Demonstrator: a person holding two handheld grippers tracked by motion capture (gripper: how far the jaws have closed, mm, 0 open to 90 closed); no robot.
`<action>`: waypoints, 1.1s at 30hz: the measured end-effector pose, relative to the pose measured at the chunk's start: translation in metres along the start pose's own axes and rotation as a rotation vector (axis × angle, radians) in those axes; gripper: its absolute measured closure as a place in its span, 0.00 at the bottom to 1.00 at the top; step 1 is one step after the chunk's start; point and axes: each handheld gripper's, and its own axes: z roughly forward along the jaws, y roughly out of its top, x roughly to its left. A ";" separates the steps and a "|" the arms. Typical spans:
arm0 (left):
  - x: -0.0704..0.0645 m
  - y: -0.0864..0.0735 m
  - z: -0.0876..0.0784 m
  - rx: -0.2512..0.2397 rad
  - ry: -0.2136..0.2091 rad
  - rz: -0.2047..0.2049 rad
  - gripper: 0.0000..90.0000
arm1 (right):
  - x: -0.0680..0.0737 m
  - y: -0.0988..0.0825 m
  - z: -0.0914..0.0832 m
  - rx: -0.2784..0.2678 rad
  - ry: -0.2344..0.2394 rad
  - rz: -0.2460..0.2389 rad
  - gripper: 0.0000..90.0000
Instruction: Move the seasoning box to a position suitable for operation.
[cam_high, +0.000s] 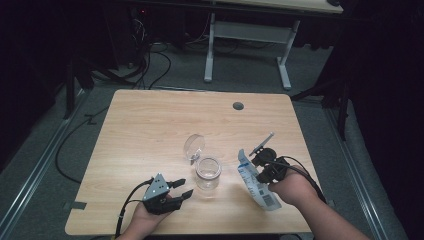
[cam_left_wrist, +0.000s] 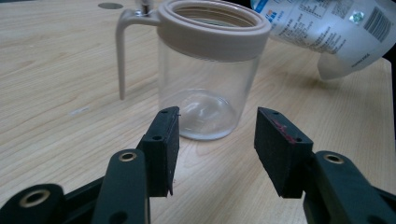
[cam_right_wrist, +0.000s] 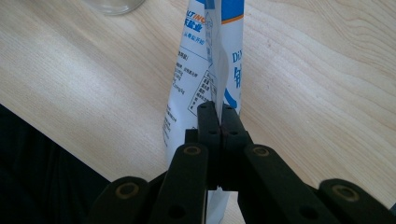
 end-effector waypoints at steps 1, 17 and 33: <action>-0.001 0.000 0.001 0.003 0.000 0.005 0.56 | 0.000 0.000 -0.001 -0.002 0.000 -0.001 1.00; -0.027 0.008 0.020 0.012 -0.076 0.058 0.57 | 0.009 -0.001 0.002 -0.017 0.008 0.026 1.00; -0.063 0.025 0.056 0.025 -0.151 0.111 0.58 | 0.014 0.002 -0.004 -0.061 0.013 0.006 1.00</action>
